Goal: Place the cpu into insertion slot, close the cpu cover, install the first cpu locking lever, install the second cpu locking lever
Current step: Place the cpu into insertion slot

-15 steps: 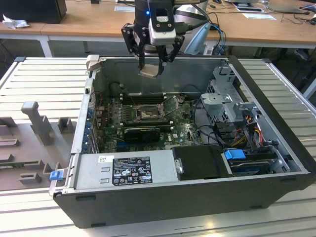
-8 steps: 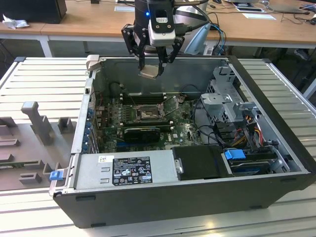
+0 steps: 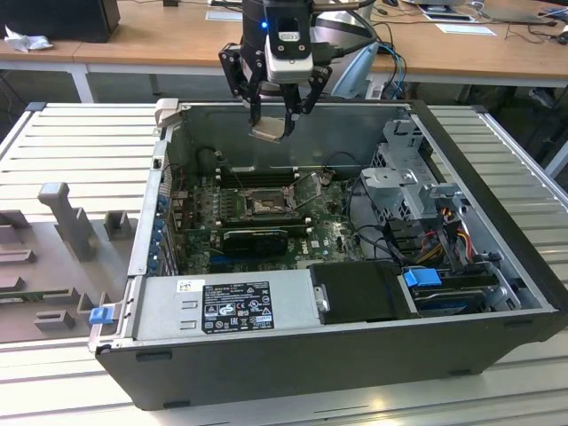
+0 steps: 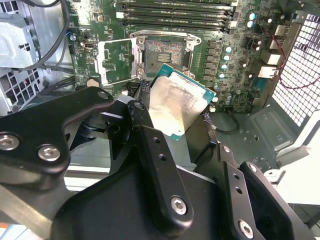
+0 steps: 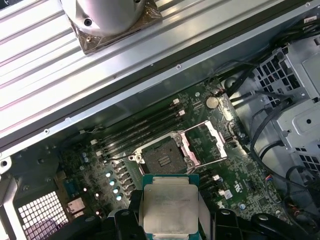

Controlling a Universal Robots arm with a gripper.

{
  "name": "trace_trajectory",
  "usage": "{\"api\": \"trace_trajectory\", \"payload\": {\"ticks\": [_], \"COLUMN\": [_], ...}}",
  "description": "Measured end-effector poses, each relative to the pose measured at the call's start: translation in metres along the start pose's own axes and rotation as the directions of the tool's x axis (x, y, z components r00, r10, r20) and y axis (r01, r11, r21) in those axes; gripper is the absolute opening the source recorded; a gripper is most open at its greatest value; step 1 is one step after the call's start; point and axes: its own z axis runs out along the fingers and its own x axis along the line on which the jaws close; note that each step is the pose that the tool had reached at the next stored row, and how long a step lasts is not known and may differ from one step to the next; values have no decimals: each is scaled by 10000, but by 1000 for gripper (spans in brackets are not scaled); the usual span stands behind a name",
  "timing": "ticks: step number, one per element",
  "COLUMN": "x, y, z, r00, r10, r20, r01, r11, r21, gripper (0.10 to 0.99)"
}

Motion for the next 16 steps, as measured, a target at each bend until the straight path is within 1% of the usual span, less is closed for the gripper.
{"api": "trace_trajectory", "payload": {"ticks": [12,14,16], "x": [0,0,0], "y": [0,0,-1], "z": [0,0,1], "r00": [9994,9989,9973], "r10": [334,476,730], "r20": [29,42,64], "r01": [-334,-476,-730], "r11": [9994,9989,9973], "r21": [-7,-11,-16], "gripper": [529,529,529]}}
